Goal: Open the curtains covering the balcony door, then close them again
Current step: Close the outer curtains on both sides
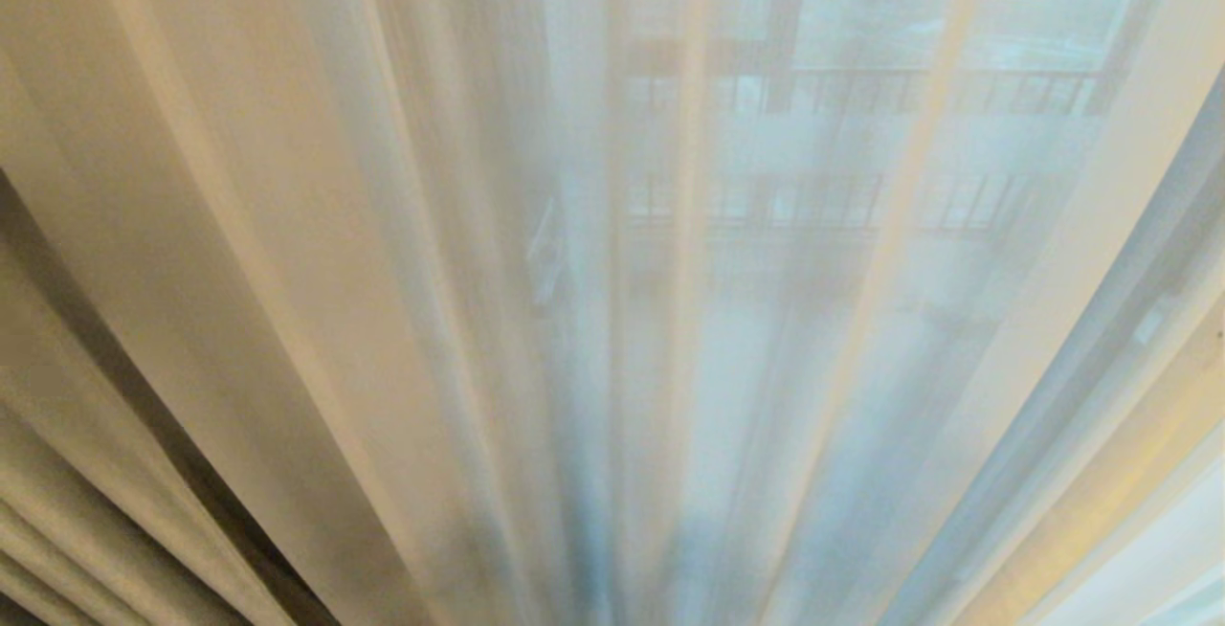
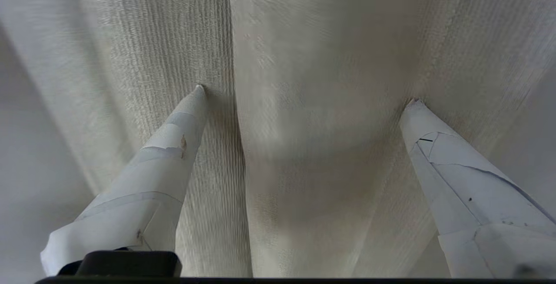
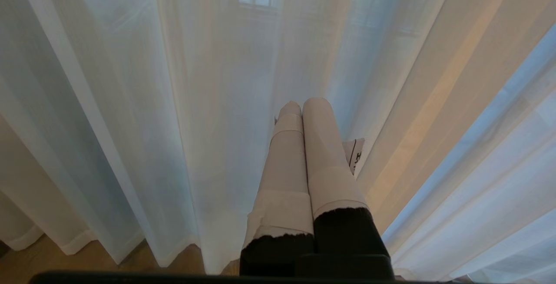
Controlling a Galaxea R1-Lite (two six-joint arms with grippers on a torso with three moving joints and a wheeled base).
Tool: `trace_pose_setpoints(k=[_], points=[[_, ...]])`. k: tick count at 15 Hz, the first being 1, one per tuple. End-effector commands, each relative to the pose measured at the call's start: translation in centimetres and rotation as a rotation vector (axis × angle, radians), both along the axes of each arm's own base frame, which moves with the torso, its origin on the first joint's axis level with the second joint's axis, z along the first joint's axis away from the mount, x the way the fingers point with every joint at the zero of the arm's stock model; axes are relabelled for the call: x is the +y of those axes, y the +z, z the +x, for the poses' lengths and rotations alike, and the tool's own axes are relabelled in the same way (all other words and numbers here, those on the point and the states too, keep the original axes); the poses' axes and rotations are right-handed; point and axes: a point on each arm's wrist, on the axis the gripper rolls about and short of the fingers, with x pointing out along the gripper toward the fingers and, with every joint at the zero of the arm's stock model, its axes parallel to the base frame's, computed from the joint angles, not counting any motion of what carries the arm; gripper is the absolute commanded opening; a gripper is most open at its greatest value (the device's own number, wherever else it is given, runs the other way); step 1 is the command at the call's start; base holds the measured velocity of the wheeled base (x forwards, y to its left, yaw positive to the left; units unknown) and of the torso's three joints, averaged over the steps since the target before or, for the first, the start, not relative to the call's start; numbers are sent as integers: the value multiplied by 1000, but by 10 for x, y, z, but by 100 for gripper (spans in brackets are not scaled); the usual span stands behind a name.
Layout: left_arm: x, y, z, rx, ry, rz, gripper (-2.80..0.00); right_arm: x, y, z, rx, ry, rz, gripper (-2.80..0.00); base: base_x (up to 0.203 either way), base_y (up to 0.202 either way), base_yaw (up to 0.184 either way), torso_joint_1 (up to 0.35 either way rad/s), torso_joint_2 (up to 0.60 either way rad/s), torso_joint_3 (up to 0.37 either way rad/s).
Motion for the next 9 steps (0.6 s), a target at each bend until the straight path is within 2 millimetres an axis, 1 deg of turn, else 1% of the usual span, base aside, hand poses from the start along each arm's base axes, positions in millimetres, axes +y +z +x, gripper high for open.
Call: trace_pose_setpoints(k=[1,5,9], points=[[14,-15,21,14,-13,-16,0,0,0,0,0,0,-1,-280,0,0,0,0,0,0],[17,-27,33,26,-107,-27,0,0,0,0,1,0,-1,-280,0,0,0,0,0,0],[5,-23,42,-28,-222,-50,0,0,0,0,1,0,-1,-280,0,0,0,0,0,0]])
